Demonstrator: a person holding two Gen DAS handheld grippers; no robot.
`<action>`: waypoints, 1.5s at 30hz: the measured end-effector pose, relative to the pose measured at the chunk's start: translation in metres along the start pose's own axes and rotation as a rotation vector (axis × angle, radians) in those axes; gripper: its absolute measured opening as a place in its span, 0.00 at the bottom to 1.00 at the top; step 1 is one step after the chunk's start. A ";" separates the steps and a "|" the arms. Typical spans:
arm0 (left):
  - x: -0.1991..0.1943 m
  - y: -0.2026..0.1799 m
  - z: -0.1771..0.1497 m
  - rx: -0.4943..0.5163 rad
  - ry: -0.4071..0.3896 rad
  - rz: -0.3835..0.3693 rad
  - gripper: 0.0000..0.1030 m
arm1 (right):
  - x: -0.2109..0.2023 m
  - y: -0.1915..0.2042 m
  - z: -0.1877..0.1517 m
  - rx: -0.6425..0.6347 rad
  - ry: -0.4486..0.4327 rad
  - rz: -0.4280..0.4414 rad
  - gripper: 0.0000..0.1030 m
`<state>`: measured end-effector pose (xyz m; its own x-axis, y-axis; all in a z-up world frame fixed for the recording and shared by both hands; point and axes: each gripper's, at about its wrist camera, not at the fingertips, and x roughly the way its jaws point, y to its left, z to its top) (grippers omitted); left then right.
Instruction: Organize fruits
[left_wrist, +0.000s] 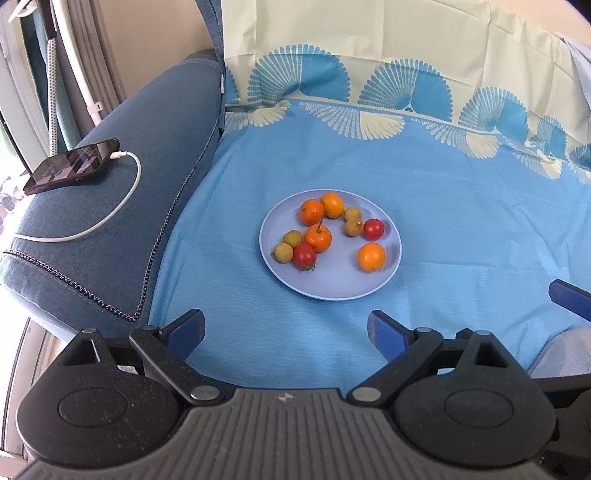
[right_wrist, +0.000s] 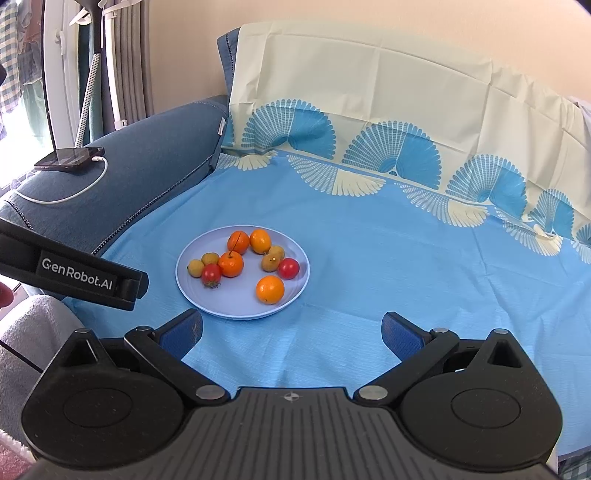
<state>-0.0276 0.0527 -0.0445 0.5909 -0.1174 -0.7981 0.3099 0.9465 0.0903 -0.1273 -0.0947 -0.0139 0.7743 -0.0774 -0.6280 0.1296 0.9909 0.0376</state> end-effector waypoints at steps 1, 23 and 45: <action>0.000 0.000 0.000 0.001 0.000 0.001 0.94 | 0.000 0.000 0.000 0.000 0.000 -0.001 0.99; 0.000 -0.002 -0.003 0.010 -0.002 0.068 0.94 | 0.004 -0.005 0.002 0.017 -0.004 0.003 0.99; 0.001 -0.003 -0.002 0.025 -0.010 0.081 1.00 | 0.006 -0.005 0.004 0.020 -0.002 0.003 0.99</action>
<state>-0.0299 0.0505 -0.0467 0.6224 -0.0438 -0.7815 0.2791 0.9452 0.1693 -0.1206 -0.1010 -0.0149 0.7759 -0.0749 -0.6264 0.1397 0.9887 0.0549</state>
